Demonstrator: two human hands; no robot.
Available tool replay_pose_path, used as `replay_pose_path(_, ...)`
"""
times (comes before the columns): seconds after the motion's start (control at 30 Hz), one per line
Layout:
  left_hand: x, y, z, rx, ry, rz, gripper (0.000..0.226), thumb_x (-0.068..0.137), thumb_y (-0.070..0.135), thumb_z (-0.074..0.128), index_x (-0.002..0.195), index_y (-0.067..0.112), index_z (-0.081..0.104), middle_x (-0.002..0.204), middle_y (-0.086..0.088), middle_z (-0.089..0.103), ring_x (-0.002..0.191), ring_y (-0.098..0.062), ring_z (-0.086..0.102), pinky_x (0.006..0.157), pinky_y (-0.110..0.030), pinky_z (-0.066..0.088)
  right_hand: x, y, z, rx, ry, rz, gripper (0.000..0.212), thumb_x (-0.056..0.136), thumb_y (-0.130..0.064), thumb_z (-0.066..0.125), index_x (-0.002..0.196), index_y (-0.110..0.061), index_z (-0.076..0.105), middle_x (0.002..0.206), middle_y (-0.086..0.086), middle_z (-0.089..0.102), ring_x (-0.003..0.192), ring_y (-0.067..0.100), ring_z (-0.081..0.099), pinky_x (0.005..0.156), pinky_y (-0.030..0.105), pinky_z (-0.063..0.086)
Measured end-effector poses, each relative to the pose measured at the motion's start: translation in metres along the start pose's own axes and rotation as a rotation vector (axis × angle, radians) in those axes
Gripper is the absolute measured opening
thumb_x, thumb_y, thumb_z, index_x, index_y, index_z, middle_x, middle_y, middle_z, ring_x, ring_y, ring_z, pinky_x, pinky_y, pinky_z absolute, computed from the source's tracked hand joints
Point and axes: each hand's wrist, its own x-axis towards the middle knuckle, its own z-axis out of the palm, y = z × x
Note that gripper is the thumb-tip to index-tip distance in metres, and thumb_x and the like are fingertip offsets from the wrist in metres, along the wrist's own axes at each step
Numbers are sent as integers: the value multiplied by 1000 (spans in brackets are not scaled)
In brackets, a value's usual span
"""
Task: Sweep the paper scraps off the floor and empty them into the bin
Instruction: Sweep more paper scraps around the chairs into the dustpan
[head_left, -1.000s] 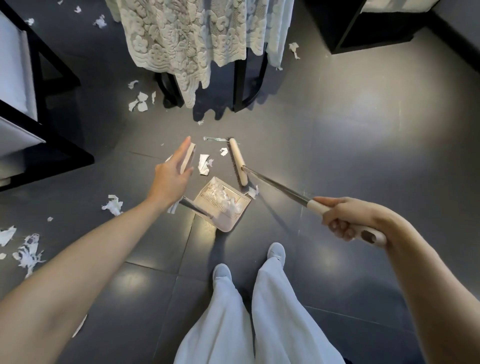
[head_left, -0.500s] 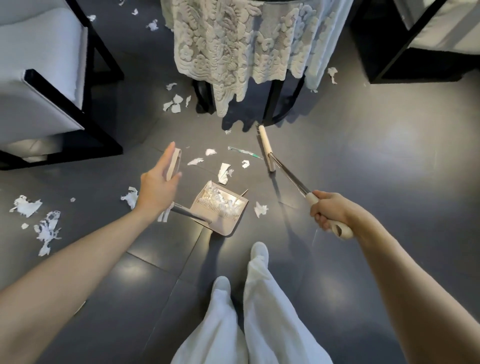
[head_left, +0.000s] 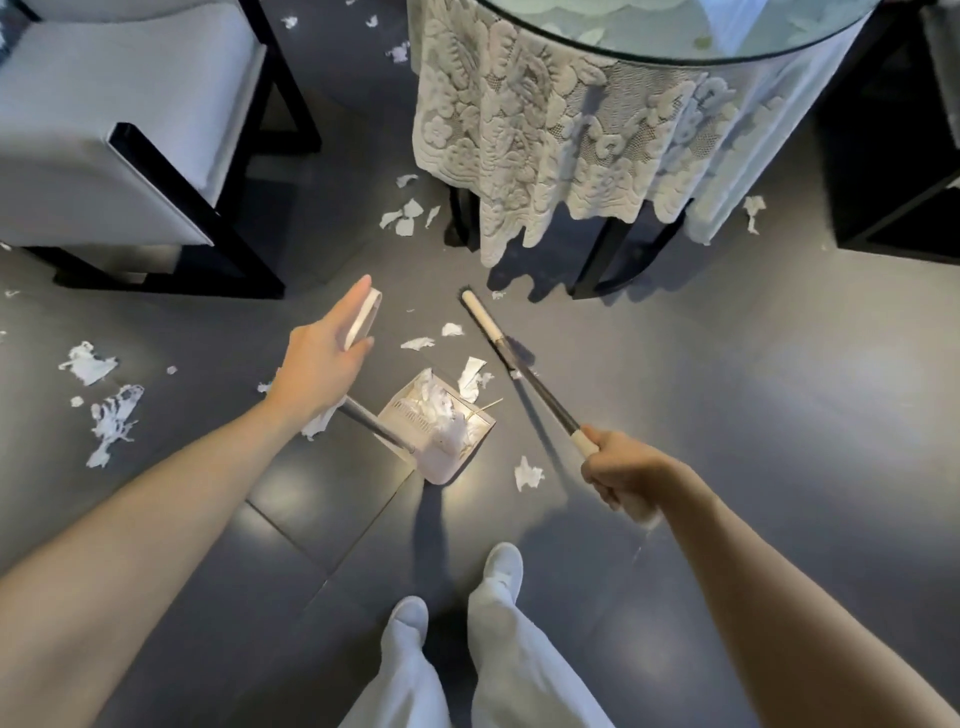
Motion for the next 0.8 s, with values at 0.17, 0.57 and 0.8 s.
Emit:
replay_pose_path(0.17,8,2,-2,3,-2,-6,63,98,20,54,147,49,26,144,2,48,115,-27,58,101,-31,41,-27,3,-1,224,-181,63,22,81,1,40,94,-14,49,50,5,42,38,14,37,39,20,32)
replay_pose_path(0.57,-10,-26,-27,-46,15,-80,63,99,20,51,147,48,23,143,-9,49,131,-31,43,106,-39,39,-68,-59,-54,522,-282,124,34,93,5,39,100,-25,54,47,-1,38,33,3,31,31,12,29)
replay_pose_path(0.8,-1,-61,-70,-72,91,-112,64,98,19,53,147,48,25,142,-4,50,122,-29,52,104,-36,40,-30,-130,-22,461,-85,80,31,89,8,41,92,-22,49,50,2,39,32,6,33,31,13,32)
